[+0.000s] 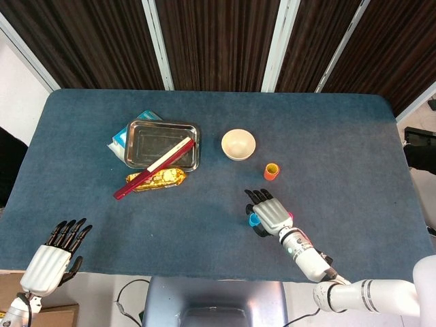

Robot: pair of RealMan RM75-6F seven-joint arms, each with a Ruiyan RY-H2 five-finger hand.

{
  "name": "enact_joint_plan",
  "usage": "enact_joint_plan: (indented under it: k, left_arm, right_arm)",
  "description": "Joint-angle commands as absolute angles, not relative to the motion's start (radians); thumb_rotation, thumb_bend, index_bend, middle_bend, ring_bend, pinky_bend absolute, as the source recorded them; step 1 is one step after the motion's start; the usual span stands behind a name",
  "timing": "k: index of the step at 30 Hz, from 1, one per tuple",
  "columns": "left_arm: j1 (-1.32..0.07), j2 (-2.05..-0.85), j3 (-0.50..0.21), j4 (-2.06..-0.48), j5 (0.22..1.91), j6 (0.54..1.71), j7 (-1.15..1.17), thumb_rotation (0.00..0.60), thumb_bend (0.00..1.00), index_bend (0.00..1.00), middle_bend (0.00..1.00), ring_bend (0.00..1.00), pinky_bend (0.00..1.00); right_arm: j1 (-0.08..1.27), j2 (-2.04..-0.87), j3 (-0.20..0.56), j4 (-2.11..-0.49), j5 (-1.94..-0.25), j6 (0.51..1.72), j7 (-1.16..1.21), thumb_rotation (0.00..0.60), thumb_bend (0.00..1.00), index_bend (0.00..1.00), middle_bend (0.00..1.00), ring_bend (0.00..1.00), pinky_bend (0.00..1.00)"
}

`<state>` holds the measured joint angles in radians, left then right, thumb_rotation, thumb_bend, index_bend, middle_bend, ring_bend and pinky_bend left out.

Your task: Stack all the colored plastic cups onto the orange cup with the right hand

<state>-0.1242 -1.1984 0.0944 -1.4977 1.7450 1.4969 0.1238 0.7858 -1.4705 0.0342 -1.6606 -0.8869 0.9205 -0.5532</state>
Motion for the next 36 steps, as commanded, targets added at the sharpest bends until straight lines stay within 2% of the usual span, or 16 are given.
enact_joint_plan:
  k: [1,17,22,28,36]
  left_arm:
    - [-0.124,-1.198,0.094,-1.498,1.745,1.497,0.123,0.600,0.50,0.00,0.00,0.00,0.09]
    - [-0.123,-1.197,0.093,-1.497,1.745,1.498,0.120,0.600,0.50,0.00,0.00,0.00,0.09]
    - [-0.123,-1.198,0.093,-1.497,1.744,1.498,0.125,0.600,0.50,0.00,0.00,0.00,0.09]
    - [-0.123,-1.202,0.091,-1.498,1.741,1.494,0.134,0.600,0.50,0.00,0.00,0.00,0.09]
    - [-0.126,-1.205,0.090,-1.497,1.735,1.484,0.138,0.600,0.50,0.00,0.00,0.00,0.09]
  right_arm:
    - [0.785,-1.478,0.035,-1.656,-0.885,0.931,-0.560,0.600,0.49,0.53,0.00,0.00,0.00]
    - [0.779,-1.469,0.060,-1.664,-0.872,0.975,-0.565,0.600,0.49,0.60,0.02,0.00,0.00]
    - [0.786,-1.443,0.134,-1.655,-0.867,1.029,-0.545,0.600,0.49,0.60,0.03,0.00,0.00]
    - [0.838,-1.485,0.251,-1.519,-0.771,1.084,-0.588,0.600,0.49,0.60,0.03,0.00,0.00]
    - [0.879,-1.550,0.290,-1.353,-0.638,1.026,-0.618,0.600,0.49,0.60,0.03,0.00,0.00]
